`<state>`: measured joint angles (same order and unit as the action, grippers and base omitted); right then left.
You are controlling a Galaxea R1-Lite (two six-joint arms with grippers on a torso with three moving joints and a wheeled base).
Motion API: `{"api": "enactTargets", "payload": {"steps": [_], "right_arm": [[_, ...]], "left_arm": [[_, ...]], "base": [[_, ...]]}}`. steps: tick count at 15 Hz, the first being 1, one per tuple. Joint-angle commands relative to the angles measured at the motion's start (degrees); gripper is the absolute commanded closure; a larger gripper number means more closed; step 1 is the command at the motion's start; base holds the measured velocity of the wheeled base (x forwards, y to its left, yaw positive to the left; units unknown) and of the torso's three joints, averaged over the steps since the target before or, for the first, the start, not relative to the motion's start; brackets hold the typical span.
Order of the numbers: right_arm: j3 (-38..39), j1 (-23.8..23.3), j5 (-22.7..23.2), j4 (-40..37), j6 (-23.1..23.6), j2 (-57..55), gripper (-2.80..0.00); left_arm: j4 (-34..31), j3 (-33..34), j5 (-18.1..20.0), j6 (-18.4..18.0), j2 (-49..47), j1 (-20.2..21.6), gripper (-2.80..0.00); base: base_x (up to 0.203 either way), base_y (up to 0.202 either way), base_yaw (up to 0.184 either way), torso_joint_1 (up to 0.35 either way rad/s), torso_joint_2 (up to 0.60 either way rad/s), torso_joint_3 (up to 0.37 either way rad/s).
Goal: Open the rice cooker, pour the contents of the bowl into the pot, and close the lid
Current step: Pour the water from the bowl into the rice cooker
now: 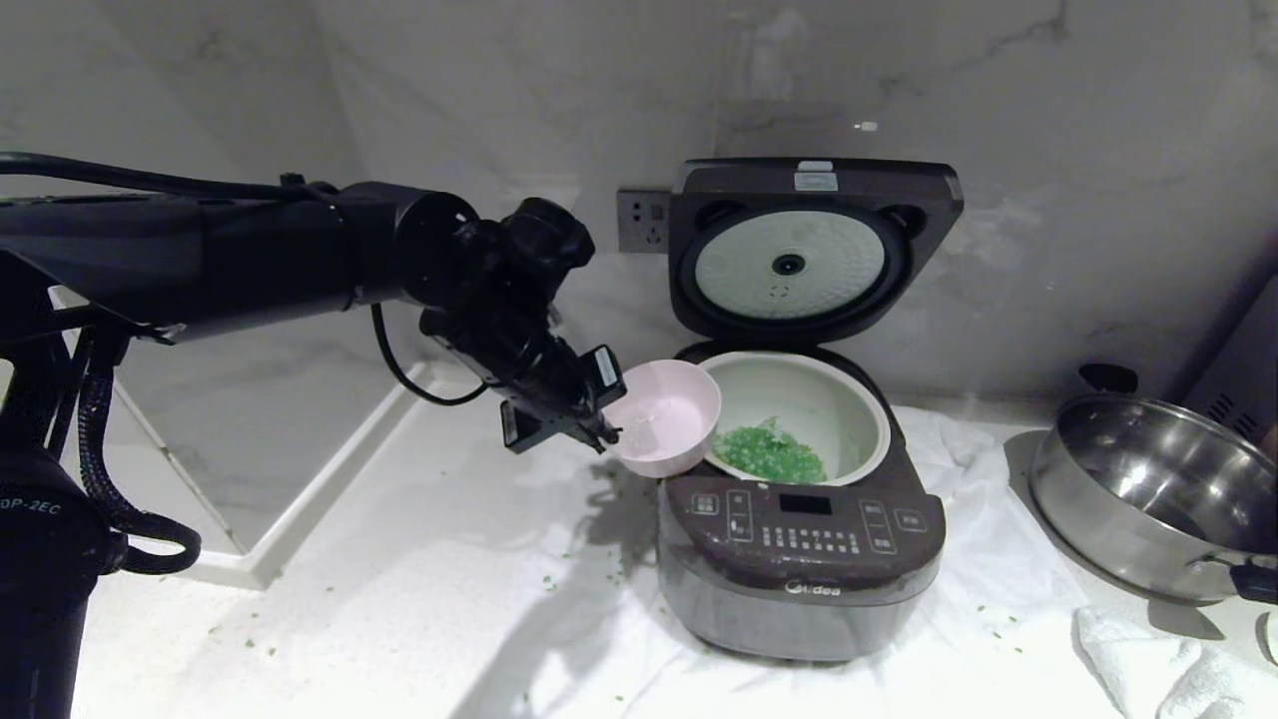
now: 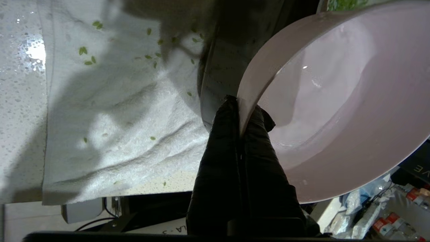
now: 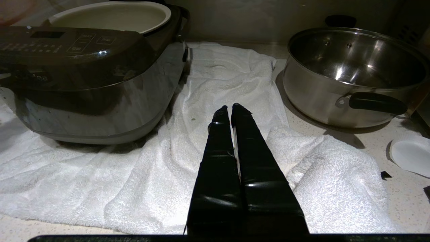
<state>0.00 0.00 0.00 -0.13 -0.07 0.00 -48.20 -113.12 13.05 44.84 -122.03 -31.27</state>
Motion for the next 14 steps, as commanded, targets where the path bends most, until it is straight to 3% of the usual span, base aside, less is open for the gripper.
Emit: {"api": "enactTargets", "payload": {"steps": [1, 2, 6, 10, 14], "right_arm": [[0.1, 0.1, 0.0, 0.0, 0.0, 0.0, 0.0], [0.1, 0.1, 0.0, 0.0, 0.0, 0.0, 0.0], [0.1, 0.1, 0.0, 0.0, 0.0, 0.0, 0.0], [0.1, 0.1, 0.0, 0.0, 0.0, 0.0, 0.0], [0.1, 0.0, 0.0, 0.0, 0.0, 0.0, 0.0]], "left_arm": [[-0.2, 0.0, -2.6, 0.3, -1.9, -1.6, 0.0], [0.3, 0.0, -4.4, 0.3, -2.8, -2.2, 0.0], [6.0, -0.9, -4.6, 0.3, -2.2, -2.2, 0.0], [7.5, -1.3, -4.6, 0.3, -2.7, -3.1, 0.0], [13.3, -1.3, -4.6, 0.3, -4.0, -6.6, 0.0]], "base": [[0.0, 0.0, 0.0, 0.0, 0.0, 0.0], [0.0, 0.0, 0.0, 0.0, 0.0, 0.0], [0.0, 0.0, 0.0, 0.0, 0.0, 0.0], [0.0, 0.0, 0.0, 0.0, 0.0, 0.0], [0.0, 0.0, 0.0, 0.0, 0.0, 0.0]]}}
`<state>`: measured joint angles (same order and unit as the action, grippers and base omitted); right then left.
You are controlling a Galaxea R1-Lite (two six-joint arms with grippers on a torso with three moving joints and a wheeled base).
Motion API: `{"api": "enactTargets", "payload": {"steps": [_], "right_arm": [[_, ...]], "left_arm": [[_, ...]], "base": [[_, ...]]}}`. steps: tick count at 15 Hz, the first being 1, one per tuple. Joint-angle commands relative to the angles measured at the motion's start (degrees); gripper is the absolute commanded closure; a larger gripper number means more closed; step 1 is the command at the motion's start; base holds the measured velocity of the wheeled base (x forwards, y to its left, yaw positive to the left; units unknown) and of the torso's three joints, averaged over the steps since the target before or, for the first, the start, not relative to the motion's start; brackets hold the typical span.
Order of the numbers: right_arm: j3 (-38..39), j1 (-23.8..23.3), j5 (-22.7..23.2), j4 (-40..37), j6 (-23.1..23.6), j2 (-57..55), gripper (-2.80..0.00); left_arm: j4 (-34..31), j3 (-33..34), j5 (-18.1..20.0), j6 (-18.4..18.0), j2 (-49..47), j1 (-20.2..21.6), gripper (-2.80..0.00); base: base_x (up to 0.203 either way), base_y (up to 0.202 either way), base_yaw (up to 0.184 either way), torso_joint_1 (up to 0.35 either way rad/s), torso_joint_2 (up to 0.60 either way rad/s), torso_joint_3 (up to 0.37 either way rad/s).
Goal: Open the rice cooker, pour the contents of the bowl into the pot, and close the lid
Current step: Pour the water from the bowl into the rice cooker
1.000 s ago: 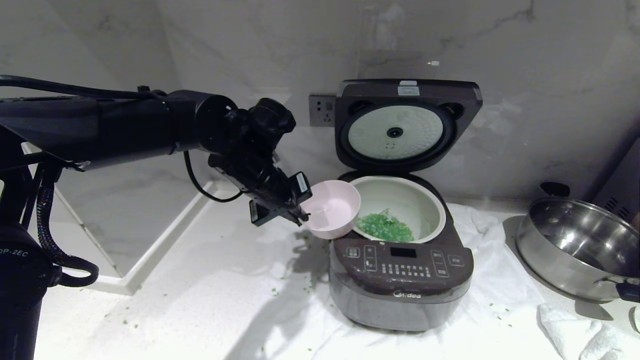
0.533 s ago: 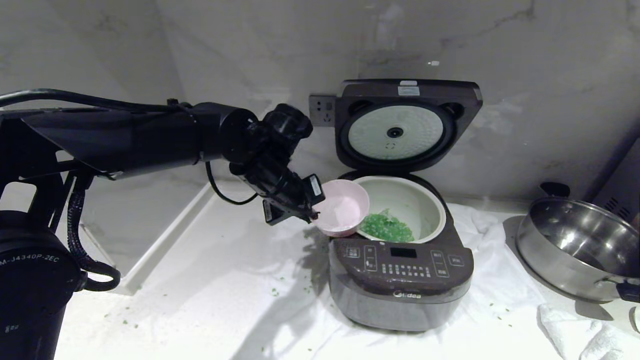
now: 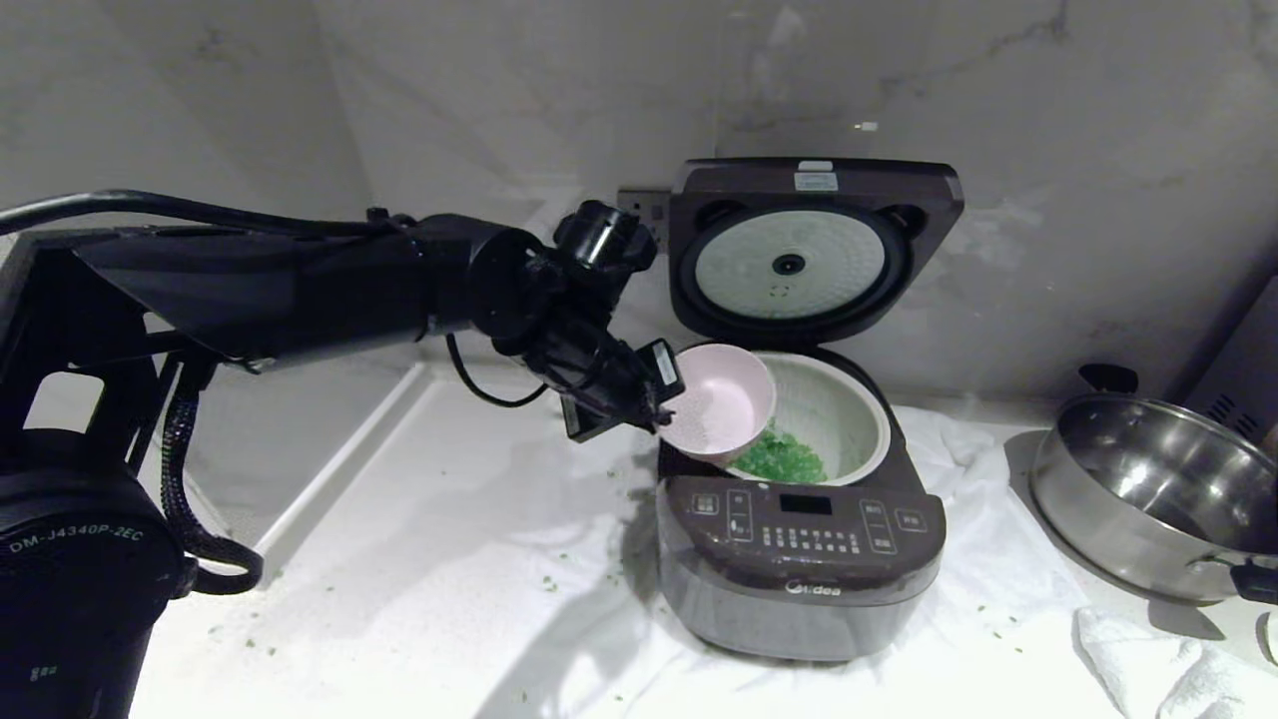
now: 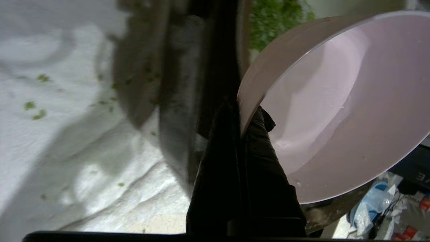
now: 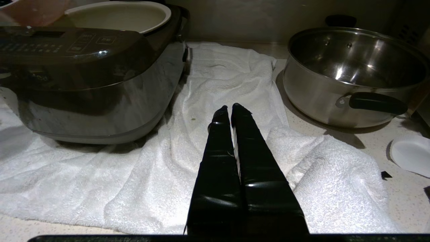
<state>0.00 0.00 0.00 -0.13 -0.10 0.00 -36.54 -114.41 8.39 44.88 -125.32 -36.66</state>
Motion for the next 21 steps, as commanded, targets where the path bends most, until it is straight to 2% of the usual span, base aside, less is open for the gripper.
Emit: {"api": "enactTargets", "payload": {"steps": [1, 9, 16, 19, 21], "right_arm": [[0.1, 0.1, 0.0, 0.0, 0.0, 0.0, 0.0], [0.1, 0.0, 0.0, 0.0, 0.0, 0.0, 0.0], [0.1, 0.0, 0.0, 0.0, 0.0, 0.0, 0.0], [0.1, 0.1, 0.0, 0.0, 0.0, 0.0, 0.0], [0.1, 0.1, 0.0, 0.0, 0.0, 0.0, 0.0]], "left_arm": [[3.9, 0.0, 0.0, 0.3, -1.0, -2.1, 0.0], [14.1, 0.0, 0.1, 0.2, -7.5, -4.7, 0.0], [27.3, 0.0, 0.3, 0.3, -12.7, -2.1, 0.0], [28.8, 0.2, -1.0, 0.9, -11.8, 0.3, 0.0], [35.0, 0.3, -5.8, 2.6, -11.8, 0.3, 0.0]], "base": [[0.0, 0.0, 0.0, 0.0, 0.0, 0.0], [0.0, 0.0, 0.0, 0.0, 0.0, 0.0], [0.0, 0.0, 0.0, 0.0, 0.0, 0.0], [0.0, 0.0, 0.0, 0.0, 0.0, 0.0], [0.0, 0.0, 0.0, 0.0, 0.0, 0.0]]}}
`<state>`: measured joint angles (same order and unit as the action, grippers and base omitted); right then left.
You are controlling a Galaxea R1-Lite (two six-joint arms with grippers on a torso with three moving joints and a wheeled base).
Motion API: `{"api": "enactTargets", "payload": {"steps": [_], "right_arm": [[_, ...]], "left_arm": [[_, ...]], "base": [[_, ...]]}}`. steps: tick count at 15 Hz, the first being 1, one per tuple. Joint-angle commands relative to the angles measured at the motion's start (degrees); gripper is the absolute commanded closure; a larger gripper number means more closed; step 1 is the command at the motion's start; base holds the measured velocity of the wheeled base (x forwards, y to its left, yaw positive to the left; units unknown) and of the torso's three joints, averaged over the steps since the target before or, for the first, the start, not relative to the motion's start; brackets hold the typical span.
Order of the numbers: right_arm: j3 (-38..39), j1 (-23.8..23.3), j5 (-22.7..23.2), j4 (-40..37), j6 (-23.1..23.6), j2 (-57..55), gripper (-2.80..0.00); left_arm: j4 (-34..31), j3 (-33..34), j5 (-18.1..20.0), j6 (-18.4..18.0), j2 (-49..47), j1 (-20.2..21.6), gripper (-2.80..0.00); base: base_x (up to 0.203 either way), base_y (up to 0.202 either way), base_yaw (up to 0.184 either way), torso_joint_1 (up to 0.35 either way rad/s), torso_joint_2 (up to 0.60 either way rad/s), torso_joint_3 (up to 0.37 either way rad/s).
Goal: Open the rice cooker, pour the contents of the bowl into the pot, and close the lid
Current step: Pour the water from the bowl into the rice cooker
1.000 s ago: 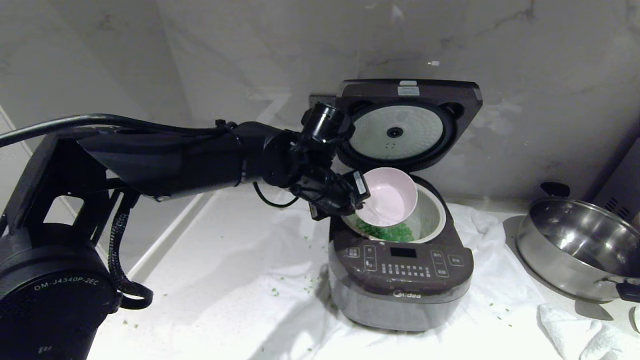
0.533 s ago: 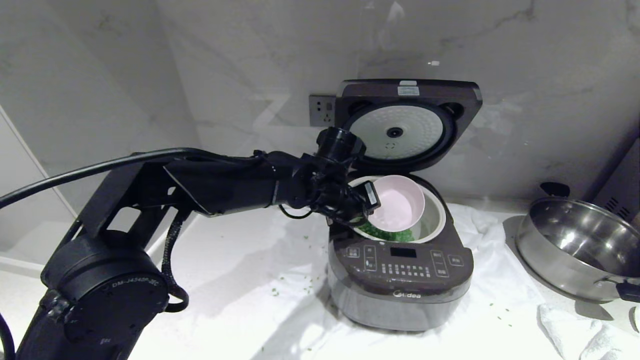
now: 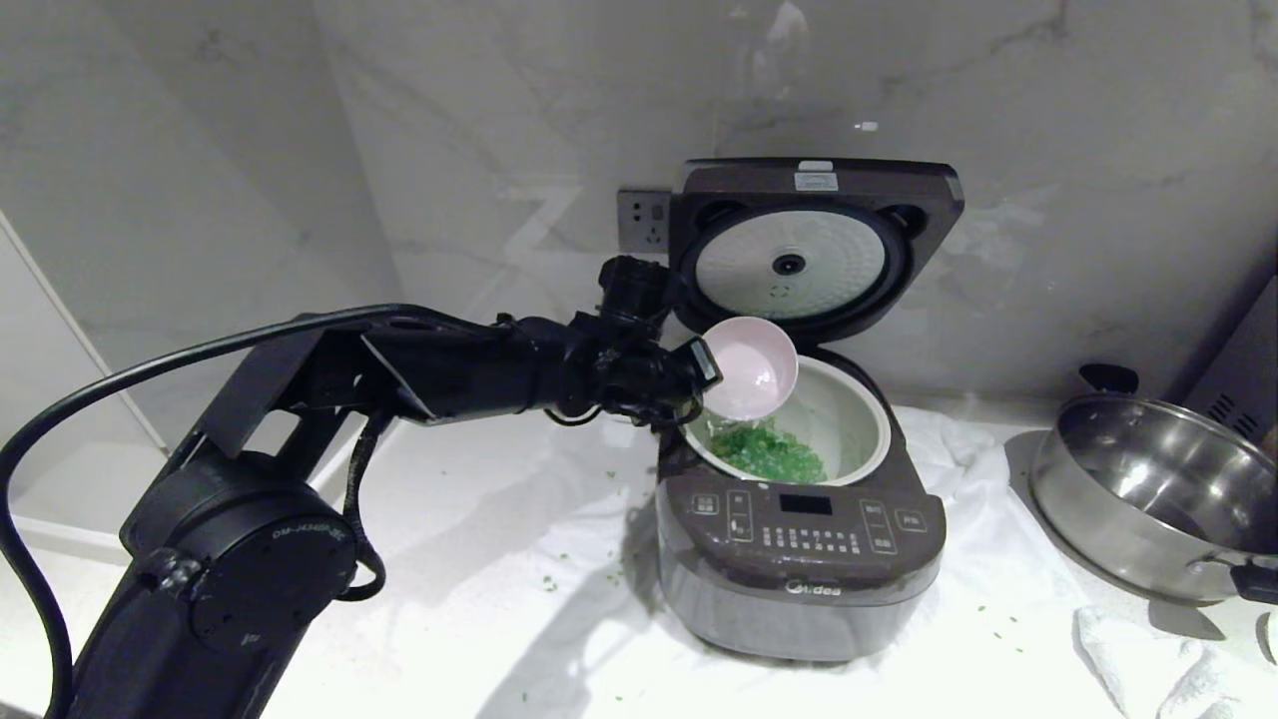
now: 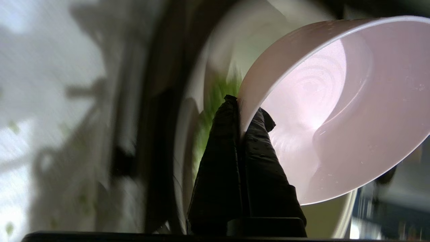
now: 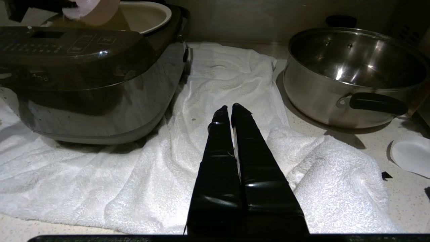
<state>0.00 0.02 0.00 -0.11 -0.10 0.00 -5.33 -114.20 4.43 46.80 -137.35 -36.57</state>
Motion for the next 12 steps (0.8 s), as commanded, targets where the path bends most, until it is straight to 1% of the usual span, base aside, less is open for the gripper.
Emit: {"api": "enactTargets", "payload": {"steps": [1, 2, 4, 6, 8, 10, 12], "right_arm": [[0.1, 0.1, 0.0, -0.1, 0.0, 0.0, 0.0], [0.1, 0.0, 0.0, 0.0, 0.0, 0.0, 0.0], [0.1, 0.1, 0.0, 0.0, 0.0, 0.0, 0.0], [0.1, 0.1, 0.0, -0.1, 0.0, 0.0, 0.0], [0.1, 0.0, 0.0, -0.1, 0.0, 0.0, 0.0], [0.1, 0.0, 0.0, -0.1, 0.0, 0.0, 0.0], [0.1, 0.0, 0.0, 0.0, 0.0, 0.0, 0.0]], "left_arm": [[8.8, 1.0, -3.0, 0.9, 0.2, -0.1, 0.0], [13.1, 2.5, -3.6, 0.8, 0.0, -0.7, 0.0], [19.0, 4.8, -4.1, 0.3, -0.9, -2.2, 0.0], [28.4, 9.0, -3.9, -0.3, -1.5, -2.8, 0.0], [42.6, 15.5, -3.6, -3.0, -2.7, -3.0, 0.0], [56.7, 20.8, -1.9, -4.3, -3.9, -3.0, 0.0], [64.1, 21.4, -0.5, -4.7, -6.6, -2.7, 0.0]], "base": [[0.0, 0.0, 0.0, 0.0, 0.0, 0.0], [0.0, 0.0, 0.0, 0.0, 0.0, 0.0], [0.0, 0.0, 0.0, 0.0, 0.0, 0.0], [0.0, 0.0, 0.0, 0.0, 0.0, 0.0], [0.0, 0.0, 0.0, 0.0, 0.0, 0.0], [0.0, 0.0, 0.0, 0.0, 0.0, 0.0], [0.0, 0.0, 0.0, 0.0, 0.0, 0.0]]}}
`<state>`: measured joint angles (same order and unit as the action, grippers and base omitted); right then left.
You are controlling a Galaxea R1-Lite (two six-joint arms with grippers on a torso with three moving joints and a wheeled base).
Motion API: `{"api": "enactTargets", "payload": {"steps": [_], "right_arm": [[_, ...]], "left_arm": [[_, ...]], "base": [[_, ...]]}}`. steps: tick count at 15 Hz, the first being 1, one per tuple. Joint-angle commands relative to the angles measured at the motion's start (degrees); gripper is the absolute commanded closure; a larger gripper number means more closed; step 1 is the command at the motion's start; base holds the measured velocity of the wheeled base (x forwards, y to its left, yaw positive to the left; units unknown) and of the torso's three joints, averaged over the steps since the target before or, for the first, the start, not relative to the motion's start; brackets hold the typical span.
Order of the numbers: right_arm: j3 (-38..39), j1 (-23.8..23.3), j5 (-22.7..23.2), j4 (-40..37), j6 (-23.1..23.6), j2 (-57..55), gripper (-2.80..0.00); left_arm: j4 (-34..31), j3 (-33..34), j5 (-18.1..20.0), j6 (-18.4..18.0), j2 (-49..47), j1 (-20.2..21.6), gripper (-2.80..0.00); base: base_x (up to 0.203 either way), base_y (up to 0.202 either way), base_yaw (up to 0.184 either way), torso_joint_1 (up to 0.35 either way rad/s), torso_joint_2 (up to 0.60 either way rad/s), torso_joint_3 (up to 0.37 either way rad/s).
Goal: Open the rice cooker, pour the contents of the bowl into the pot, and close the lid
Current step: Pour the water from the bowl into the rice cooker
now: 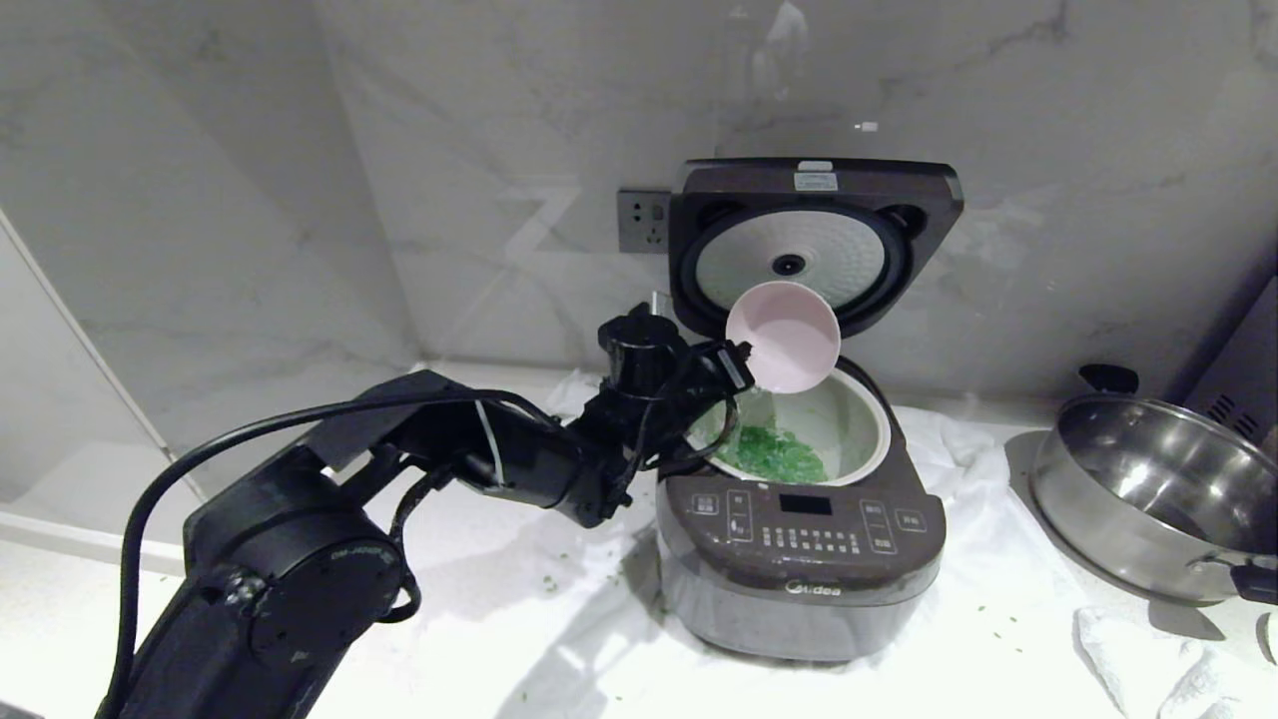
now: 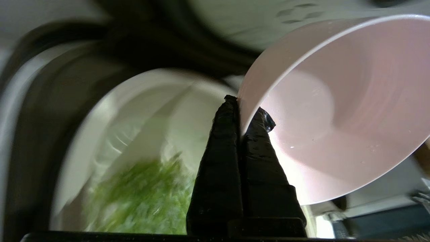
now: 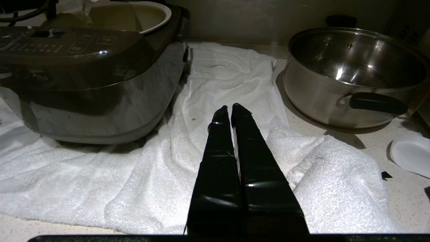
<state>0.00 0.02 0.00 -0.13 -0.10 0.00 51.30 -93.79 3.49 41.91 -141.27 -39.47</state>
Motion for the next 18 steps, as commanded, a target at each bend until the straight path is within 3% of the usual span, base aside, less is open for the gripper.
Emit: {"api": "enactTargets", "payload": {"steps": [1, 3, 7, 10, 14, 18], "right_arm": [[0.1, 0.0, 0.0, 0.0, 0.0, 0.0, 0.0], [0.1, 0.0, 0.0, 0.0, 0.0, 0.0, 0.0], [0.1, 0.0, 0.0, 0.0, 0.0, 0.0, 0.0], [0.1, 0.0, 0.0, 0.0, 0.0, 0.0, 0.0], [0.1, 0.0, 0.0, 0.0, 0.0, 0.0, 0.0], [0.1, 0.0, 0.0, 0.0, 0.0, 0.0, 0.0]], "left_arm": [[12.4, -0.6, 1.4, 0.1, -4.8, 0.4, 0.0], [20.6, -5.8, 3.7, 0.2, -10.3, 0.8, 0.0], [24.4, -11.9, 4.7, 0.3, -16.8, 0.0, 0.0], [24.9, -12.1, 4.7, 0.3, -17.0, 0.1, 0.0], [24.8, -10.2, 4.7, -0.2, -14.8, 0.1, 0.0], [24.8, -0.4, 5.1, -0.3, -5.1, 0.4, 0.0]], "base": [[0.0, 0.0, 0.0, 0.0, 0.0, 0.0], [0.0, 0.0, 0.0, 0.0, 0.0, 0.0], [0.0, 0.0, 0.0, 0.0, 0.0, 0.0], [0.0, 0.0, 0.0, 0.0, 0.0, 0.0], [0.0, 0.0, 0.0, 0.0, 0.0, 0.0], [0.0, 0.0, 0.0, 0.0, 0.0, 0.0]]}}
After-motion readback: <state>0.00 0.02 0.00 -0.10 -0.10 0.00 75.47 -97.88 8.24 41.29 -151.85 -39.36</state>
